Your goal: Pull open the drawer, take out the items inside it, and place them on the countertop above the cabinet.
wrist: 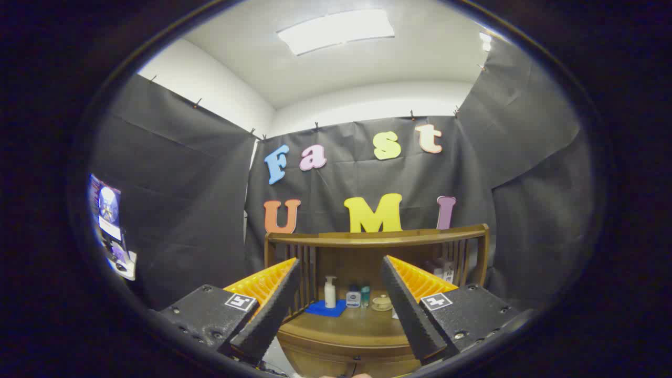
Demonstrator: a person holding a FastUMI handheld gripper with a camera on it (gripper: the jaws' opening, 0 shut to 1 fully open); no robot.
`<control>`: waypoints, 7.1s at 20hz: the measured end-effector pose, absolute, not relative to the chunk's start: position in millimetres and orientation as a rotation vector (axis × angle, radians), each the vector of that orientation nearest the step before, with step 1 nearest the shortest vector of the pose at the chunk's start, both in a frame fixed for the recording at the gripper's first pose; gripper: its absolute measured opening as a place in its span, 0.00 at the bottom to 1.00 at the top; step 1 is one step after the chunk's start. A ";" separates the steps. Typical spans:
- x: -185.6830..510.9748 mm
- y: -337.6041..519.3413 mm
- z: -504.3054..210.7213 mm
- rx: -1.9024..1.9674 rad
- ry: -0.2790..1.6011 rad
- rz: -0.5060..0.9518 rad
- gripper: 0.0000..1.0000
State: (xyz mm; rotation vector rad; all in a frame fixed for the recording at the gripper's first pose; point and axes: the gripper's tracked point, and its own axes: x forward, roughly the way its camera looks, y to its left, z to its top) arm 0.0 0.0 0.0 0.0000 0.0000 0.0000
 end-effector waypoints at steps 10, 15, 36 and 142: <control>4.5 -12.0 -10.9 -0.001 0.029 -0.023 0.99; 2.8 -9.2 -13.5 -0.009 0.021 -0.025 0.99; 18.4 -28.8 -159.8 0.009 0.148 -0.076 0.97; -2.8 1.7 -391.0 0.099 1.079 0.002 0.70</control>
